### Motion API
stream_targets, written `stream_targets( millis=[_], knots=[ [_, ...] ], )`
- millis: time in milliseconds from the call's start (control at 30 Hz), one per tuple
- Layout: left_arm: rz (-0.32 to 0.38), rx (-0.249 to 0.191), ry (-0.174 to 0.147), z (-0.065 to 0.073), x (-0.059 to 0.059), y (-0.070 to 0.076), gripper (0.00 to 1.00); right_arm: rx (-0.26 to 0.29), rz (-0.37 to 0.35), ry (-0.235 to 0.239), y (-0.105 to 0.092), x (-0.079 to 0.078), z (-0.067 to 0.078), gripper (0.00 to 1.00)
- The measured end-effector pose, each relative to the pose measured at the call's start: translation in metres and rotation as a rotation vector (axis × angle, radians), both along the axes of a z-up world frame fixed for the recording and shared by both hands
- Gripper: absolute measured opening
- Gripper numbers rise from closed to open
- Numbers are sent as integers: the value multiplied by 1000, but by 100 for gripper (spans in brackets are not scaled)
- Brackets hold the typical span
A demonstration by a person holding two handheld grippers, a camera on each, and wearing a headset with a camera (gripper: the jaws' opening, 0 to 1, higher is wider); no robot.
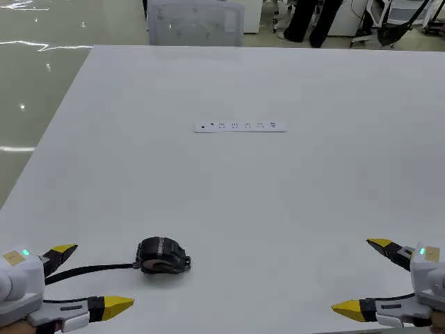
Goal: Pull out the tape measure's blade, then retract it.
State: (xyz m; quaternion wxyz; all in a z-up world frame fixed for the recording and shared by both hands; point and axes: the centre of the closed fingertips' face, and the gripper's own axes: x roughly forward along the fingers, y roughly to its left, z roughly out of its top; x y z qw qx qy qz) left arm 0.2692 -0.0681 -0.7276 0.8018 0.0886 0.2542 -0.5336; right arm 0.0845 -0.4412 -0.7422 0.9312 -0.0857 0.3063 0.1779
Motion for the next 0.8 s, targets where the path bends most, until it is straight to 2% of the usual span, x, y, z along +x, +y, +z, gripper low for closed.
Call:
stream_targets(
  millis=[133, 167, 200, 267, 300, 400, 700, 733, 767, 800],
  knots=[
    [0, 3, 1, 0, 0, 2, 100, -9, 16, 5, 1, -2, 0, 100],
    [-2, 16, 18, -1, -1, 3, 100, -10, 19, 2, 1, -2, 0, 100],
    [-4, 18, 21, -1, -2, 3, 100, -8, 19, -1, 2, -1, 2, 100],
    [-1, 13, 19, 0, -1, 3, 100, -6, 21, -8, 2, -1, 2, 100],
    [3, 4, 32, 1, -2, 2, 100, -6, 20, -5, 2, -1, 1, 100],
    [2, 5, 24, 1, -2, 2, 100, -7, 18, -4, -2, 1, 2, 100],
    [-2, 4, 25, 0, -3, 0, 100, -18, 20, -5, -8, 6, 6, 100],
    [2, 10, 25, -2, -2, 0, 100, -22, 21, -3, -8, 6, 6, 100],
    [1, 34, 35, -5, -1, 2, 100, -25, 22, -1, -9, 7, 7, 100],
    [-5, 29, 33, -5, -2, 1, 100, -25, 23, -1, -9, 7, 7, 100]
  ],
)
